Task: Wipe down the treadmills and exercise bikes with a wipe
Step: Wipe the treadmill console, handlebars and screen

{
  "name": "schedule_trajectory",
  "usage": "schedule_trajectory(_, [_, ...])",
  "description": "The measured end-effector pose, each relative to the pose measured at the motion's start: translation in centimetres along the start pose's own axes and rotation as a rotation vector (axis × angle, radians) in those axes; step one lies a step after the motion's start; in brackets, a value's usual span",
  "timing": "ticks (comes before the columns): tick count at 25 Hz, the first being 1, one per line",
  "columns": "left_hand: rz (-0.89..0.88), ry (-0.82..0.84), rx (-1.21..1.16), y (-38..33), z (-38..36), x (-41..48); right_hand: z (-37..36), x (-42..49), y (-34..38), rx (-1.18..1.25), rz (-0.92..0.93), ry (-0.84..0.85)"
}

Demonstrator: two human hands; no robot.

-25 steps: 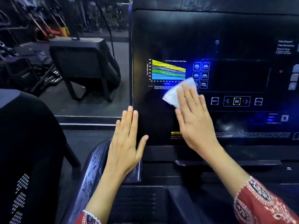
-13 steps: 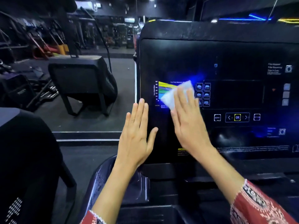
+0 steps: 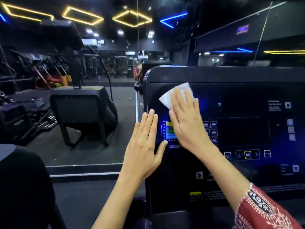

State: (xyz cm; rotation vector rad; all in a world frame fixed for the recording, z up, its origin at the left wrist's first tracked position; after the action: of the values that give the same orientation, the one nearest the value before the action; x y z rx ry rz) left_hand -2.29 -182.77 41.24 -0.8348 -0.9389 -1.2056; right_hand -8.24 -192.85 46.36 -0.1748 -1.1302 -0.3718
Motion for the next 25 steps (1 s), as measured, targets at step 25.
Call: schedule_trajectory(25, [-0.166, -0.029, 0.251, -2.3, -2.6, 8.9, 4.4, -3.0, -8.0, -0.2, 0.059, -0.047])
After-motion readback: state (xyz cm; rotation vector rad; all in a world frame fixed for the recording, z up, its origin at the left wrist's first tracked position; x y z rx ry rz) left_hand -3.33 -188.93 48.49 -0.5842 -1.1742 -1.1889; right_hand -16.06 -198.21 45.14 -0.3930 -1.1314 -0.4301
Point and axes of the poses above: each hand's wrist, its own x-axis towards the middle knuckle, its own z-axis out of the back of the hand, y = z × x, the point moved 9 cm from there along x, towards the middle knuckle, and after that the axes turned 9 degrees about -y, right-handed, at the moved point
